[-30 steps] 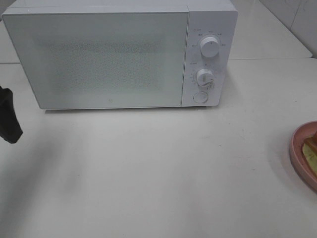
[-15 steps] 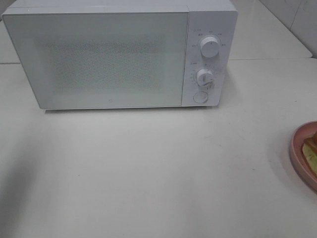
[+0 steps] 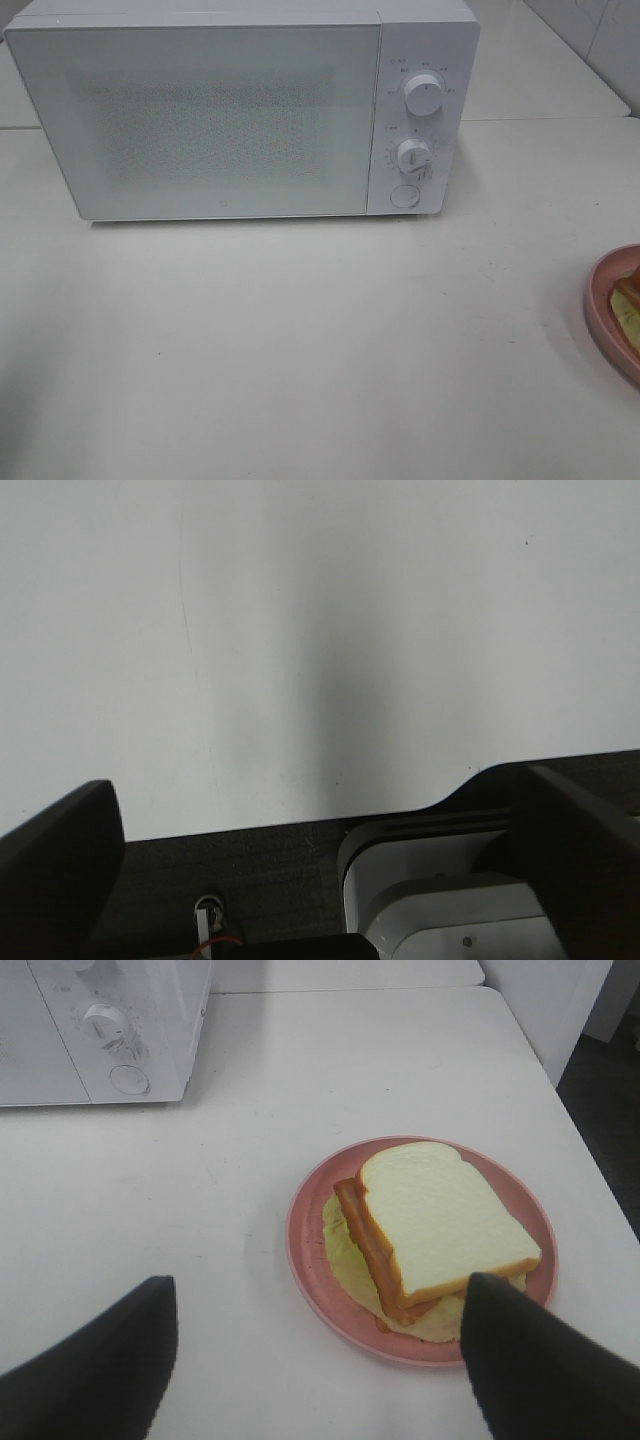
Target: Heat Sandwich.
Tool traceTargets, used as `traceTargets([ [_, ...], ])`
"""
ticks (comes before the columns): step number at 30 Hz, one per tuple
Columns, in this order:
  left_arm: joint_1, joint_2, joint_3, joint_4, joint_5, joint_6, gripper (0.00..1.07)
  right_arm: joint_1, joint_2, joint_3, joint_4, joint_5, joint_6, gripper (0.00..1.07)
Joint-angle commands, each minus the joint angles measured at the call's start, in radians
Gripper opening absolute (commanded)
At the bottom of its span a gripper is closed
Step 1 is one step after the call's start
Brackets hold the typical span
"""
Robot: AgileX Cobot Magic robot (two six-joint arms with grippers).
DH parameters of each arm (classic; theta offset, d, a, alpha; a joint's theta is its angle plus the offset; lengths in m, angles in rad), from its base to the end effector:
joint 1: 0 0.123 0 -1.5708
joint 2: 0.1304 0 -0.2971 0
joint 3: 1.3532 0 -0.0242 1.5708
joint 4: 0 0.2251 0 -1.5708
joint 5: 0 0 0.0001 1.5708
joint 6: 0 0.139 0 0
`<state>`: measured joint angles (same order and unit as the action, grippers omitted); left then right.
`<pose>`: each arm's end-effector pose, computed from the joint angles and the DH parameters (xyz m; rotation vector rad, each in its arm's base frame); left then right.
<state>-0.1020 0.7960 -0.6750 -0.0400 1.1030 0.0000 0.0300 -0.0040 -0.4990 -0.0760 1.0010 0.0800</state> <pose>0.1046 -0.0157 0.2510 0.1243 2.7061 -0.0841 0.0063 -0.0087 0.2505 0.0504 1.9788 -0.0185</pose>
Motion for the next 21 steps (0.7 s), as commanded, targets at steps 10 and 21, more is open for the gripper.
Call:
traceTargets([
  [10, 0.004, -0.290, 0.132, 0.032, -0.077, -0.021, 1.00, -0.007, -0.027, 0.001, 0.002, -0.005, -0.008, 0.75],
  [21, 0.004, -0.469, 0.158, 0.031, -0.032, -0.043, 1.00, -0.007, -0.027, 0.001, 0.002, -0.005, -0.008, 0.75],
])
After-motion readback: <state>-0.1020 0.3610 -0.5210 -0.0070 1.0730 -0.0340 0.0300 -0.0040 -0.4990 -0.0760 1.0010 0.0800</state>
